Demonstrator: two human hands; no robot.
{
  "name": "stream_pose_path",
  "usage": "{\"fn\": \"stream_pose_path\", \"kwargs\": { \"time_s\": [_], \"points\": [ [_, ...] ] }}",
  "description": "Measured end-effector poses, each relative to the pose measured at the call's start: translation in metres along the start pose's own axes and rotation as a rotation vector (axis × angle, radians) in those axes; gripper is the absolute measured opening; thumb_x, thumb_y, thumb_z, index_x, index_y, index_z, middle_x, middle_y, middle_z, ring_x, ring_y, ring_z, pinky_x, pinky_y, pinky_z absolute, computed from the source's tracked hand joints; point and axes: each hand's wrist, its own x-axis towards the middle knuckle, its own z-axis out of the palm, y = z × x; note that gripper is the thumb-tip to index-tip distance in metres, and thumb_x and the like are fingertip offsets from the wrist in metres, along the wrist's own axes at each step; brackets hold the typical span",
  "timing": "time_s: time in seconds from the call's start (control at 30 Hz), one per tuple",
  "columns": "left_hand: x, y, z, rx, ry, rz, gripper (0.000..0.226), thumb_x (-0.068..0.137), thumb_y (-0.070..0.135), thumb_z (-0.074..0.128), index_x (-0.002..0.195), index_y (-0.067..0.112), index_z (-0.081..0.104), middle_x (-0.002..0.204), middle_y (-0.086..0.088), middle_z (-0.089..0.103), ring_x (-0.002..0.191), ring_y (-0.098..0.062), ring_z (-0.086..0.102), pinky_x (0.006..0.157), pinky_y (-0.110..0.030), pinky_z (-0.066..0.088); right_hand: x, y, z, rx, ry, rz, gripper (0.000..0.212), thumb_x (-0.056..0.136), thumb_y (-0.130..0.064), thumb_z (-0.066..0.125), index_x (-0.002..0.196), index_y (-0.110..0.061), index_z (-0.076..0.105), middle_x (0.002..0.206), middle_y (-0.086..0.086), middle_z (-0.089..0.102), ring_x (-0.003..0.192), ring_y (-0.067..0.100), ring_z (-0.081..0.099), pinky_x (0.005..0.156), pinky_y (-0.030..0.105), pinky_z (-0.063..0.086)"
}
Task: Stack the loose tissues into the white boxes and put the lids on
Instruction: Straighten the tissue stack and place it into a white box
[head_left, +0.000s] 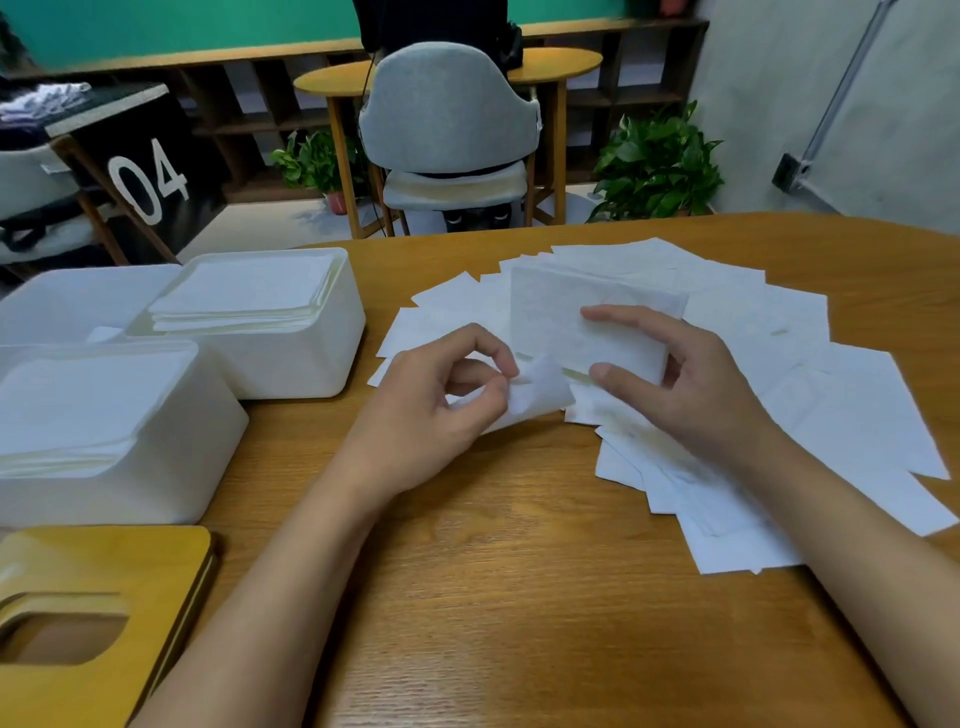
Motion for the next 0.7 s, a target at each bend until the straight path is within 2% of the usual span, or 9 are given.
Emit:
{"fn": "stream_pose_path", "kwargs": {
  "time_s": [0.07, 0.13, 0.17, 0.23, 0.3, 0.43, 0.6, 0.7],
  "points": [
    [0.000, 0.004, 0.002, -0.041, -0.021, 0.036, 0.014, 0.101, 0.008, 0.065, 0.101, 0.021, 0.069, 0.084, 0.011, 0.071, 0.081, -0.008, 0.065, 0.076, -0.020, 0.046, -0.004, -0.008, 0.003, 0.030, -0.088, 0.018, 0.041, 0.082, -0.042, 0.079, 0.122, -0.034, 0.074, 0.122, -0.018, 0.072, 0.116, 0.003, 0.066, 0.090, 0.019, 0.054],
    [0.001, 0.005, 0.004, -0.024, -0.024, 0.072, 0.013, 0.103, 0.011, 0.065, 0.104, 0.023, 0.070, 0.096, 0.011, 0.071, 0.098, -0.014, 0.067, 0.081, -0.030, 0.051, -0.007, -0.014, 0.009, 0.089, -0.115, 0.041, 0.032, 0.077, -0.044, 0.081, 0.108, -0.035, 0.078, 0.108, -0.017, 0.076, 0.103, 0.005, 0.071, 0.085, 0.019, 0.055],
    [0.001, 0.005, 0.005, 0.000, -0.016, 0.091, 0.012, 0.103, 0.014, 0.065, 0.106, 0.024, 0.070, 0.098, 0.011, 0.071, 0.100, -0.015, 0.066, 0.082, -0.032, 0.051, -0.008, -0.015, 0.012, 0.127, -0.106, 0.048, 0.025, 0.077, -0.041, 0.083, 0.101, -0.034, 0.079, 0.101, -0.017, 0.077, 0.098, 0.004, 0.072, 0.083, 0.019, 0.054],
    [0.001, 0.004, 0.006, 0.059, 0.019, 0.118, 0.012, 0.102, 0.020, 0.070, 0.111, 0.027, 0.071, 0.096, 0.012, 0.070, 0.097, -0.012, 0.065, 0.080, -0.024, 0.047, -0.008, -0.016, 0.017, 0.171, -0.066, 0.054, 0.012, 0.082, -0.029, 0.085, 0.093, -0.029, 0.081, 0.095, -0.014, 0.078, 0.094, 0.005, 0.073, 0.084, 0.019, 0.054],
    [0.000, 0.003, 0.005, 0.086, 0.068, 0.111, 0.021, 0.098, 0.025, 0.075, 0.118, 0.027, 0.071, 0.097, 0.012, 0.071, 0.099, -0.008, 0.066, 0.082, -0.017, 0.046, -0.006, -0.014, 0.017, 0.195, -0.033, 0.087, 0.009, 0.086, -0.021, 0.084, 0.093, -0.025, 0.081, 0.097, -0.011, 0.079, 0.097, 0.006, 0.073, 0.087, 0.023, 0.056],
    [0.001, 0.002, 0.008, -0.007, 0.189, 0.024, 0.032, 0.092, 0.024, 0.082, 0.120, 0.032, 0.070, 0.096, 0.012, 0.073, 0.103, -0.007, 0.069, 0.085, -0.018, 0.050, -0.005, -0.014, 0.013, 0.263, -0.058, 0.151, 0.012, 0.090, -0.019, 0.079, 0.102, -0.023, 0.080, 0.106, -0.010, 0.079, 0.104, 0.007, 0.073, 0.089, 0.026, 0.054],
    [0.004, 0.003, 0.015, -0.170, 0.284, -0.088, 0.034, 0.087, 0.023, 0.086, 0.117, 0.031, 0.071, 0.091, 0.006, 0.077, 0.096, -0.011, 0.073, 0.086, -0.035, 0.059, -0.009, -0.021, 0.019, 0.168, -0.151, 0.086, 0.041, 0.092, -0.025, 0.078, 0.128, -0.038, 0.065, 0.124, -0.018, 0.068, 0.116, 0.005, 0.064, 0.096, 0.031, 0.057],
    [0.004, 0.005, 0.017, -0.213, 0.306, -0.098, 0.035, 0.085, 0.022, 0.088, 0.116, 0.028, 0.072, 0.089, 0.004, 0.078, 0.094, -0.012, 0.074, 0.088, -0.039, 0.060, -0.011, -0.022, 0.024, 0.144, -0.156, 0.048, 0.059, 0.094, -0.024, 0.077, 0.141, -0.048, 0.051, 0.141, -0.025, 0.054, 0.130, 0.005, 0.055, 0.108, 0.042, 0.052]
  ]
}}
